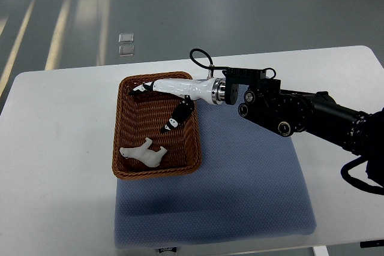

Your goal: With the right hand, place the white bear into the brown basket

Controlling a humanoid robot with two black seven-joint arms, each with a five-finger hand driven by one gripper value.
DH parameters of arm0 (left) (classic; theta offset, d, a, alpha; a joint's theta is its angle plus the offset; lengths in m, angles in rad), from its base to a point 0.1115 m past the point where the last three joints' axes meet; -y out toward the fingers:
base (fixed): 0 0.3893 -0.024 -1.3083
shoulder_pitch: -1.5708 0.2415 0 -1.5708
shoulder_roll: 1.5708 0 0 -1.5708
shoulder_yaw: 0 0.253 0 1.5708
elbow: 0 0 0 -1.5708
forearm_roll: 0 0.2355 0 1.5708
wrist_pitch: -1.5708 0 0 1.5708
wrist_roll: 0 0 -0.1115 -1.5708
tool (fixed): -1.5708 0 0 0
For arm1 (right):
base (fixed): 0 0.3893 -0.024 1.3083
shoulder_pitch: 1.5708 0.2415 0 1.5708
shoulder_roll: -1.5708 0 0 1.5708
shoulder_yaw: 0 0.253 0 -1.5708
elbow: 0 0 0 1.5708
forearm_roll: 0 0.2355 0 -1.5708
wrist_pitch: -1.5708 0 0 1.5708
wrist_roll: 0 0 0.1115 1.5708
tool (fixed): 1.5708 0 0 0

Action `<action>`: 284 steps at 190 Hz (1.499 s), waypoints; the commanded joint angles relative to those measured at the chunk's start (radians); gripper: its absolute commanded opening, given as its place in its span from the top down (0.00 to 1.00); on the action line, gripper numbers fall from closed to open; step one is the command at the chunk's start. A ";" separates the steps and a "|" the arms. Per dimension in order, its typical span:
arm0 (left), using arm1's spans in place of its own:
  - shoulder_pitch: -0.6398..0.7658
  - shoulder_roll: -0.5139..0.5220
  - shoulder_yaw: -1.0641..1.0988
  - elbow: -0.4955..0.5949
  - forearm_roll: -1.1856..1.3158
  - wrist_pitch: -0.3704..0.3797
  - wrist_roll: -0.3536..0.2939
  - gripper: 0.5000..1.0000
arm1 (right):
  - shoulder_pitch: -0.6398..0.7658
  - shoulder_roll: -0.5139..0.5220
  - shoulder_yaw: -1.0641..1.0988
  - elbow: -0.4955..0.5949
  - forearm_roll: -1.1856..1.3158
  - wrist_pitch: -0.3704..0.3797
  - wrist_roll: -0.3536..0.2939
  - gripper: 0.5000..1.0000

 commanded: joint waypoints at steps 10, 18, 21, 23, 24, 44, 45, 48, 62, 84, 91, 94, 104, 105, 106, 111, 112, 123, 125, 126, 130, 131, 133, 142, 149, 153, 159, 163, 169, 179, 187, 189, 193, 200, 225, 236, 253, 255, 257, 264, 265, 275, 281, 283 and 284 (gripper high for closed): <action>0.000 0.000 0.000 0.000 0.000 0.000 0.000 0.00 | 0.000 -0.011 0.022 0.000 0.064 -0.005 0.005 0.18; 0.000 0.000 -0.001 0.000 0.000 0.000 0.000 0.00 | 0.000 -0.029 0.038 0.000 0.104 -0.002 0.005 0.18; 0.000 0.000 0.000 0.000 0.000 0.000 0.000 0.00 | 0.000 -0.041 0.050 0.000 0.136 0.003 0.005 0.18; 0.000 0.000 0.000 0.000 0.000 0.000 0.000 0.00 | 0.000 -0.048 0.056 0.000 0.151 0.006 0.003 0.18; 0.000 0.000 0.000 0.000 0.000 0.000 0.000 0.00 | 0.000 -0.048 0.056 0.000 0.151 0.006 0.003 0.18; 0.000 0.000 0.000 0.000 0.000 0.000 0.000 0.00 | -0.006 -0.089 0.101 0.000 0.337 0.036 -0.002 0.15; 0.000 0.000 0.000 0.000 0.000 0.000 0.000 0.00 | -0.008 -0.094 0.102 0.000 0.355 0.041 -0.002 0.15; 0.000 0.000 -0.001 0.000 0.000 -0.002 0.000 0.00 | -0.011 -0.098 0.104 0.000 0.374 0.047 -0.002 0.15; 0.000 0.000 -0.001 0.000 0.000 0.000 0.000 0.00 | -0.025 -0.147 0.105 0.000 0.495 0.079 -0.002 0.15; 0.001 0.000 0.000 0.000 0.000 0.000 0.000 0.00 | -0.074 -0.204 0.108 0.000 0.674 0.108 -0.002 0.15; 0.000 0.000 0.000 0.000 0.000 0.000 0.000 0.00 | -0.091 -0.213 0.117 0.000 0.724 0.113 -0.002 0.15; 0.000 0.000 -0.001 0.000 0.000 0.000 0.000 0.00 | -0.100 -0.219 0.125 0.000 0.754 0.116 -0.003 0.15; 0.000 0.000 0.000 0.000 0.000 0.000 0.000 0.00 | -0.128 -0.230 0.151 0.000 0.819 0.127 -0.008 0.15; 0.000 0.000 0.000 0.000 0.000 0.000 0.000 0.00 | -0.128 -0.230 0.151 0.000 0.819 0.127 -0.008 0.15; 0.000 0.000 0.000 0.000 0.000 0.000 0.000 0.00 | -0.135 -0.233 0.157 0.000 0.829 0.128 -0.011 0.15; 0.001 0.000 0.000 0.000 0.000 0.000 0.000 0.00 | -0.149 -0.236 0.171 0.000 0.851 0.135 -0.020 0.15; 0.000 0.000 -0.001 0.000 0.000 0.000 0.000 0.00 | -0.155 -0.238 0.179 0.000 0.862 0.136 -0.025 0.15; 0.000 0.000 -0.001 0.000 0.000 0.000 0.000 0.00 | -0.191 -0.241 0.228 -0.005 0.914 0.150 -0.058 0.15; 0.000 0.000 0.000 0.000 0.000 0.000 0.000 0.00 | -0.197 -0.241 0.240 -0.005 0.925 0.151 -0.068 0.15; 0.000 0.000 -0.001 0.000 0.000 0.000 0.000 0.00 | -0.204 -0.241 0.251 -0.006 0.934 0.153 -0.075 0.15; 0.000 0.000 0.000 0.000 0.000 0.000 0.000 0.00 | -0.218 -0.241 0.274 -0.008 0.954 0.156 -0.097 0.15; 0.000 0.000 0.000 0.000 0.000 0.000 0.000 0.00 | -0.218 -0.241 0.274 -0.008 0.954 0.156 -0.097 0.15; 0.000 0.000 0.000 0.000 0.000 0.000 0.000 0.00 | -0.224 -0.241 0.285 -0.009 0.964 0.156 -0.107 0.15; 0.000 0.000 0.000 0.000 0.000 0.000 0.000 0.00 | -0.258 -0.236 0.332 -0.017 1.012 0.156 -0.170 0.15; 0.000 0.000 0.000 0.000 0.000 0.000 0.000 0.00 | -0.276 -0.233 0.357 -0.021 1.040 0.156 -0.209 0.15; 0.000 0.000 0.000 0.000 0.000 0.000 0.000 0.00 | -0.287 -0.232 0.371 -0.026 1.058 0.154 -0.229 0.15; 0.000 0.000 0.000 0.000 0.000 0.000 0.000 0.00 | -0.301 -0.230 0.394 -0.034 1.090 0.154 -0.255 0.15; 0.000 0.000 -0.001 0.000 0.000 -0.002 0.000 0.00 | -0.309 -0.229 0.406 -0.040 1.112 0.154 -0.267 0.15; 0.000 0.000 0.000 0.000 0.000 0.000 0.000 0.00 | -0.319 -0.229 0.421 -0.047 1.145 0.156 -0.279 0.15; 0.000 0.000 0.000 0.000 0.000 0.000 0.000 0.00 | -0.332 -0.227 0.433 -0.060 1.199 0.156 -0.287 0.15; 0.000 0.000 0.000 0.000 0.000 0.000 0.000 0.00 | -0.338 -0.227 0.435 -0.064 1.237 0.156 -0.288 0.15; 0.000 0.000 0.000 0.000 0.000 -0.002 0.000 0.00 | -0.339 -0.226 0.433 -0.064 1.247 0.156 -0.288 0.15; 0.000 0.000 0.000 0.000 0.000 0.000 0.000 0.00 | -0.342 -0.226 0.433 -0.066 1.257 0.156 -0.288 0.15; 0.000 0.000 0.000 0.000 0.000 -0.002 0.000 0.00 | -0.347 -0.224 0.433 -0.066 1.264 0.153 -0.288 0.15; 0.000 0.000 0.000 0.000 0.000 0.000 0.000 0.00 | -0.359 -0.223 0.435 -0.066 1.267 0.145 -0.278 0.14; 0.000 0.000 0.000 0.000 0.000 0.000 0.000 0.00 | -0.359 -0.223 0.436 -0.066 1.267 0.147 -0.278 0.14; 0.001 0.000 0.000 0.000 0.000 0.000 0.001 0.00 | -0.361 -0.223 0.435 -0.064 1.267 0.153 -0.278 0.14; 0.001 0.000 -0.001 0.000 0.000 0.000 0.000 0.00 | -0.361 -0.223 0.435 -0.064 1.267 0.153 -0.278 0.14; 0.001 0.000 -0.001 0.000 0.000 0.000 0.000 0.00 | -0.361 -0.223 0.435 -0.064 1.267 0.153 -0.278 0.14; 0.000 0.000 0.000 0.000 0.000 0.000 0.000 0.00 | -0.361 -0.222 0.435 -0.064 1.267 0.153 -0.278 0.14; 0.000 0.000 0.000 0.000 0.000 0.000 0.000 0.00 | -0.361 -0.223 0.435 -0.064 1.267 0.153 -0.278 0.14; 0.000 0.000 -0.001 0.000 0.000 -0.002 0.000 0.00 | -0.362 -0.224 0.435 -0.064 1.267 0.156 -0.278 0.14; 0.000 0.000 0.000 0.000 0.000 -0.002 0.000 0.00 | -0.362 -0.226 0.435 -0.064 1.267 0.156 -0.278 0.14; 0.000 0.000 0.000 0.000 0.000 0.000 0.001 0.00 | -0.362 -0.227 0.435 -0.064 1.267 0.156 -0.278 0.14; 0.000 0.000 0.000 0.000 0.000 0.000 0.001 0.00 | -0.362 -0.227 0.435 -0.064 1.267 0.156 -0.278 0.14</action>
